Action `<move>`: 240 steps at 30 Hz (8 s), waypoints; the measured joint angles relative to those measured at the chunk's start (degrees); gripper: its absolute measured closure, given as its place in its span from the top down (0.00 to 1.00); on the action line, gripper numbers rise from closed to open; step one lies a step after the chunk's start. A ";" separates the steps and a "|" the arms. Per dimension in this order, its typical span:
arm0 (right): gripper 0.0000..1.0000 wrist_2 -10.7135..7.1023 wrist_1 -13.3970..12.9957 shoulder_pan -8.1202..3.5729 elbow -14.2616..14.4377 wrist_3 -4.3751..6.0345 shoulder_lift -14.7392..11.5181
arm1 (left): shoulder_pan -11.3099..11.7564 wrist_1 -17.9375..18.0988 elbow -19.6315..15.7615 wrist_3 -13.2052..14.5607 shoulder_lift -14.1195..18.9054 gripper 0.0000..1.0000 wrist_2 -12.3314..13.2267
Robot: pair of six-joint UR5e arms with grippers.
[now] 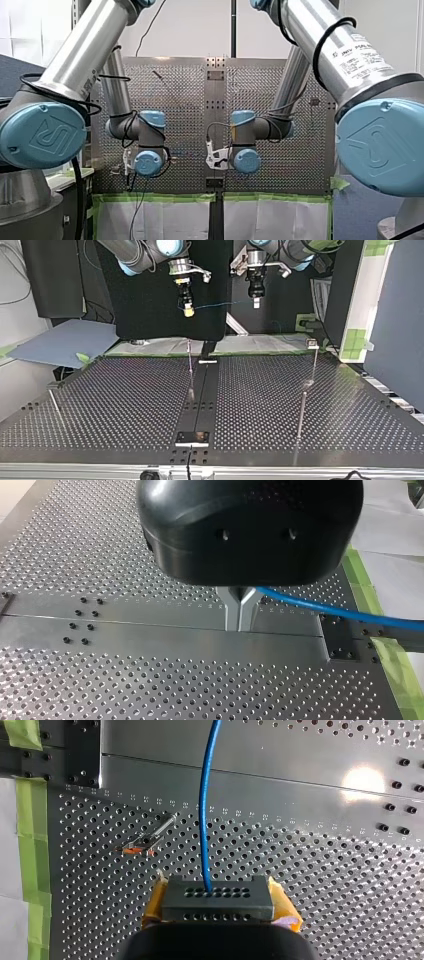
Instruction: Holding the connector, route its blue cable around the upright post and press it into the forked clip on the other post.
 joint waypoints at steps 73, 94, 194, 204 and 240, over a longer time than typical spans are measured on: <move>0.00 -5.96 17.63 -3.15 -14.57 3.54 -13.18 | 4.74 -15.73 11.01 -0.76 15.79 0.00 -9.96; 0.00 -10.15 22.75 -3.27 -19.24 4.15 -20.07 | 7.71 -25.53 20.85 -1.81 25.62 0.00 -12.30; 0.00 -9.87 25.08 -6.03 -38.49 6.64 -6.87 | 32.78 -49.69 44.39 -11.39 14.36 0.00 30.02; 0.00 -9.64 25.21 -5.81 -38.46 6.73 -3.97 | 32.70 -49.86 44.39 -11.98 11.50 0.00 30.64; 0.00 -8.47 28.94 -4.58 -38.17 7.01 4.61 | 32.71 -54.90 44.36 -14.78 10.18 1.00 31.53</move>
